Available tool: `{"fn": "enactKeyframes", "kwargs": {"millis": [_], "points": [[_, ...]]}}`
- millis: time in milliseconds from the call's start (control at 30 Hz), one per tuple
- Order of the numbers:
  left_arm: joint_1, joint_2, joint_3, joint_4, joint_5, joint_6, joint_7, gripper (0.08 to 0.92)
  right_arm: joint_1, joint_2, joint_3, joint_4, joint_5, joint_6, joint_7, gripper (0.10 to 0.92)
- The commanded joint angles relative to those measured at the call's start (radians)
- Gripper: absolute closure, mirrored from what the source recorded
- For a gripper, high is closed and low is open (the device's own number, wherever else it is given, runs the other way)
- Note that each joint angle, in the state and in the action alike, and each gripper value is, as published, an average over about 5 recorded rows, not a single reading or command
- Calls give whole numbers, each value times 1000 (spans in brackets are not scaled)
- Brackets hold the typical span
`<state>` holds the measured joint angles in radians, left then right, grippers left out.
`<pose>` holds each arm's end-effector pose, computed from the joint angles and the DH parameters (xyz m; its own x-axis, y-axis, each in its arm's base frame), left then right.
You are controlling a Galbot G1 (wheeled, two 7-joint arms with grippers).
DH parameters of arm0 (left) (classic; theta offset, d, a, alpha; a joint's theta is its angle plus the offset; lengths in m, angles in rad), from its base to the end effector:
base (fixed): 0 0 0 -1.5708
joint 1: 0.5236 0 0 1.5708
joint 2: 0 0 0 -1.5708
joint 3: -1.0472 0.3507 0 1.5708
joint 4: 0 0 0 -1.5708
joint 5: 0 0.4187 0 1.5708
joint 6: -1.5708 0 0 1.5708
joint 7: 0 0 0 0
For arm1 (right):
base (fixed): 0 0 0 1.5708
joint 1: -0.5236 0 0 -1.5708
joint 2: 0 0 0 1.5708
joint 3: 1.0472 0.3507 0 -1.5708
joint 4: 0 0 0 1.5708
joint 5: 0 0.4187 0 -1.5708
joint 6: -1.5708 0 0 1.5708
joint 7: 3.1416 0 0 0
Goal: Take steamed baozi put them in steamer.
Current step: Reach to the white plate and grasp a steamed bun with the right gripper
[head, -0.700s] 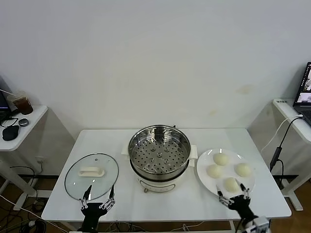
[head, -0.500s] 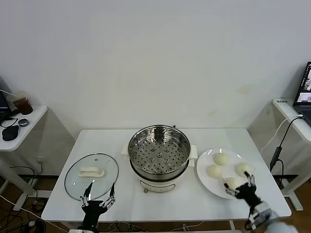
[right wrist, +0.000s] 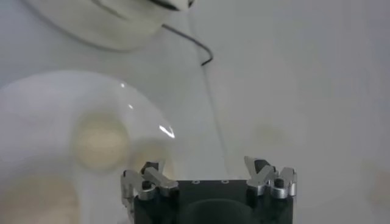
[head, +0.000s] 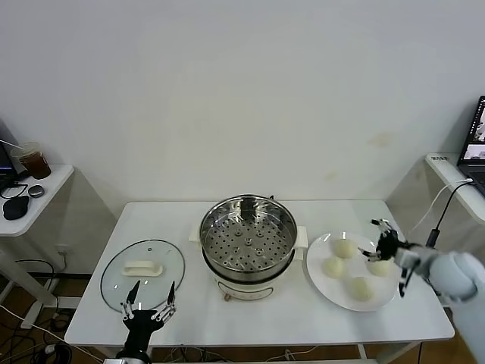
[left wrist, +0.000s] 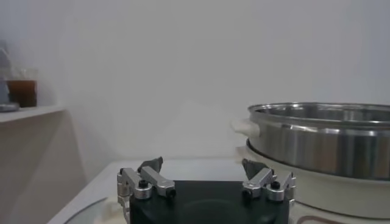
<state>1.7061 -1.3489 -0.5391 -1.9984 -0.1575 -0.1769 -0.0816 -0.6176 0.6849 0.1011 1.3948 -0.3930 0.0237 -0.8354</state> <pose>0.1962 0.0447 -0.3688 -0.9983 0.0038 0.0574 0.0059 0.9993 0.0363 0.5081 -0.2215 -0.2063 -0.6361 -0.2615 0.7260 -0.7593 0.0442 -0.6493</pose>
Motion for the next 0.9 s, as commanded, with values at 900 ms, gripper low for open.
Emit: {"fn": "enactKeyframes", "kwargs": {"millis": [900], "points": [[-7, -1, -61, 14, 24, -26, 1, 177, 552, 187, -676, -511, 44, -67, -324, 203]]}}
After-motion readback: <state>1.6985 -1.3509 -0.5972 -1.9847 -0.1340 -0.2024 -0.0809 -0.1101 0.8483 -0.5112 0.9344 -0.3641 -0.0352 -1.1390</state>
